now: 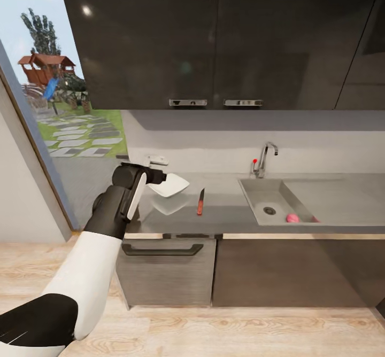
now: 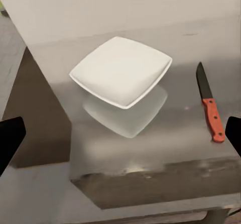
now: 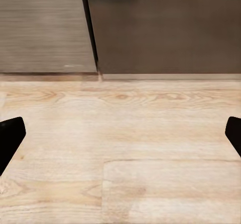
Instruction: In the kitchen, take the Vidalia onion out of the sink, dice it on the chopping board with the paring knife, put the diced onion into the bowl on the countertop, then place both the paring knife and the chopping board into the sink.
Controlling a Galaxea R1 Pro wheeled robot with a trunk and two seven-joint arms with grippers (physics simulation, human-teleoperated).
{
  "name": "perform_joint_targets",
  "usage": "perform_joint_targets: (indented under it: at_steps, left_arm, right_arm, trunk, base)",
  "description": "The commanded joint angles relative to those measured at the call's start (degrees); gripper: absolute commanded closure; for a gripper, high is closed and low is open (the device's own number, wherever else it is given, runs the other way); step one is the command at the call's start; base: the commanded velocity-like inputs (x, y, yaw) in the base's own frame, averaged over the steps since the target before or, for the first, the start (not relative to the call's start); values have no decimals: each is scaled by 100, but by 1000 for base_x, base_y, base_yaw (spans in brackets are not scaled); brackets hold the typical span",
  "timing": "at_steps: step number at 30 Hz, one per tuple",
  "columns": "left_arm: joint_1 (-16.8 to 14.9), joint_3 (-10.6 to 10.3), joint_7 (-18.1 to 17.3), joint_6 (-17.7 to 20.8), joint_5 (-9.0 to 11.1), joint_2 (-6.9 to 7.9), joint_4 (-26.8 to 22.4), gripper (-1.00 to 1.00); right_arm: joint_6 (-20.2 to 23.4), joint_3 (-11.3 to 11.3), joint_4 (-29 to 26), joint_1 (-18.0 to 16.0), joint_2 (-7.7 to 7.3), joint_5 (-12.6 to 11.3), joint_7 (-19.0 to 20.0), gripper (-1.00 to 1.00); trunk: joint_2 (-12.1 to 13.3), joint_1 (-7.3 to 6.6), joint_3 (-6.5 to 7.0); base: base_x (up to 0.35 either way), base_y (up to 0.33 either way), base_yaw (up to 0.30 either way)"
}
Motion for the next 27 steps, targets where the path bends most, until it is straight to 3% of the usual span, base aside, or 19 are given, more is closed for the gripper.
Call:
perform_joint_targets:
  at_steps: [1, 10, 18, 27]
  left_arm:
    - [-6, -6, -5, 23, -33, 3, 53, -100]
    - [-6, 17, -16, 5, -42, 117, 463, -100]
    - [-6, 136, -16, -17, -46, 171, 481, -100]
    - [1, 136, -31, -28, -51, 176, 595, -100]
  right_arm:
    - [-128, 2, 112, -5, 3, 5, -1, -100]
    - [-452, -6, 772, -5, -8, -14, 23, -100]
    - [-2128, -6, 2268, -5, -14, -23, 31, -100]
    - [-2260, -11, 2383, -5, -26, -29, 37, -100]
  trunk:
    - [-12, 6, -13]
    - [-12, 6, -13]
    - [-12, 6, -13]
    - [-12, 6, -13]
  base:
    - [291, 0, 0]
    - [315, 31, 0]
    - [296, 115, 0]
    - [35, 15, 0]
